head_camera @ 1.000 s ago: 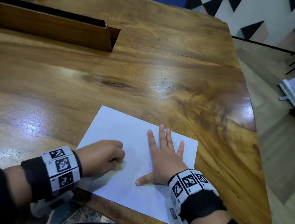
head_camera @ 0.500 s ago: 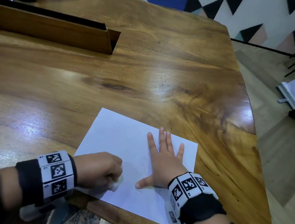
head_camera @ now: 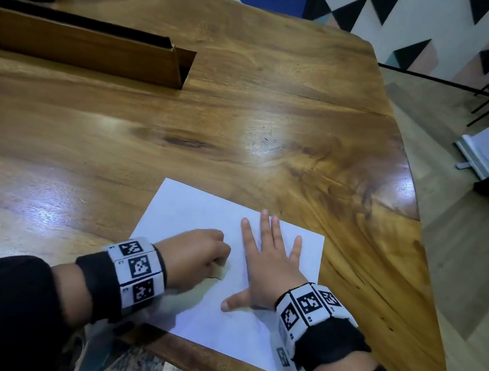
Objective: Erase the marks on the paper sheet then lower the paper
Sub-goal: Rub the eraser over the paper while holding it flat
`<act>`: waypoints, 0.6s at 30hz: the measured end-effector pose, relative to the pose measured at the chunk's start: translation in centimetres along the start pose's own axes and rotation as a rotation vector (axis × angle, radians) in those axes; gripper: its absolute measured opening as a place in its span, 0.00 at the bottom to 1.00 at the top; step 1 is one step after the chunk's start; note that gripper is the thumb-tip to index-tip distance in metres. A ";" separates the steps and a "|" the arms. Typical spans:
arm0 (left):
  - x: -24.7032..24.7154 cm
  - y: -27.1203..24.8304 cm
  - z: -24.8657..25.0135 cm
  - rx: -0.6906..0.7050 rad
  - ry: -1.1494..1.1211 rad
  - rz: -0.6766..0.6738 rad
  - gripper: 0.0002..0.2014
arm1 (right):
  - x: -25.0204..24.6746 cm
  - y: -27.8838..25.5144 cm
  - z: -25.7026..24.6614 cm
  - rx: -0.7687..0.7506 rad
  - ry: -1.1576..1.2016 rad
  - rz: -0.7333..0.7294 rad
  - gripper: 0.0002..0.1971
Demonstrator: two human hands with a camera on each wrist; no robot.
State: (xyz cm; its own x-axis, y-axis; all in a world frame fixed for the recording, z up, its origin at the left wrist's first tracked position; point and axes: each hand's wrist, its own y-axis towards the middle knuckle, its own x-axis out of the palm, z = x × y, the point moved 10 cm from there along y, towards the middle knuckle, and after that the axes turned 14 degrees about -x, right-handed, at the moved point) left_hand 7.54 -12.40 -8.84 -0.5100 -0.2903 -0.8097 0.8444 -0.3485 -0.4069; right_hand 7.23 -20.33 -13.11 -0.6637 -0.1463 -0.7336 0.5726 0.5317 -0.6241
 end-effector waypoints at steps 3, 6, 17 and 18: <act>1.5 -1.3 0.6 0.047 0.051 -0.090 0.05 | 0.0 0.0 0.0 -0.003 -0.002 0.005 0.72; 3.4 -3.1 0.5 0.096 0.087 -0.257 0.05 | 0.0 0.1 0.1 -0.002 -0.004 0.009 0.72; 3.6 -3.4 -0.1 0.104 0.061 -0.269 0.05 | 0.0 0.0 0.0 0.000 -0.015 0.002 0.72; 3.3 -3.2 -0.1 0.102 0.069 -0.267 0.05 | 0.0 0.0 0.0 0.000 -0.014 0.003 0.72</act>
State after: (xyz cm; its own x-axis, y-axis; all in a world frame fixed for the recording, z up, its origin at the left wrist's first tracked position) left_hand 3.20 -12.15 -10.27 -0.6969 -0.1157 -0.7078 0.6589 -0.4929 -0.5682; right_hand 7.25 -20.33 -13.16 -0.6551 -0.1559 -0.7393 0.5747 0.5323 -0.6216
